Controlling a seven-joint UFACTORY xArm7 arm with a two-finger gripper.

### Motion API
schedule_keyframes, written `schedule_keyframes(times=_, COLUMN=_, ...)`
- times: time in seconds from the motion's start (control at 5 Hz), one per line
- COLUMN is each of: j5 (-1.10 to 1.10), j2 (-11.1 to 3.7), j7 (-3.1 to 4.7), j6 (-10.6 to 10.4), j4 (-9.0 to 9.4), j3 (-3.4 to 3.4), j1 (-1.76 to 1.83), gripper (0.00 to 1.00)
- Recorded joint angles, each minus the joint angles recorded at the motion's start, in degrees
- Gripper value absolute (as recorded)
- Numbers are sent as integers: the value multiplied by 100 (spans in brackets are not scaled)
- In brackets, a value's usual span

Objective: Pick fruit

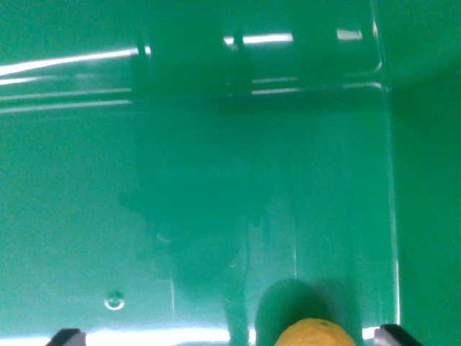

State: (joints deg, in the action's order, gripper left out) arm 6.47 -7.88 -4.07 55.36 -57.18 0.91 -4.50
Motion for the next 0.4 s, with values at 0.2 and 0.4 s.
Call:
schedule_keyframes(times=0.2, j5=0, j2=0, j7=0, j6=0, j4=0, j3=0, j1=0, gripper=0)
schedule_keyframes(times=0.4, j5=44, j2=-98, j7=-11, j6=-239, j4=213, j3=50, j1=-44, gripper=0)
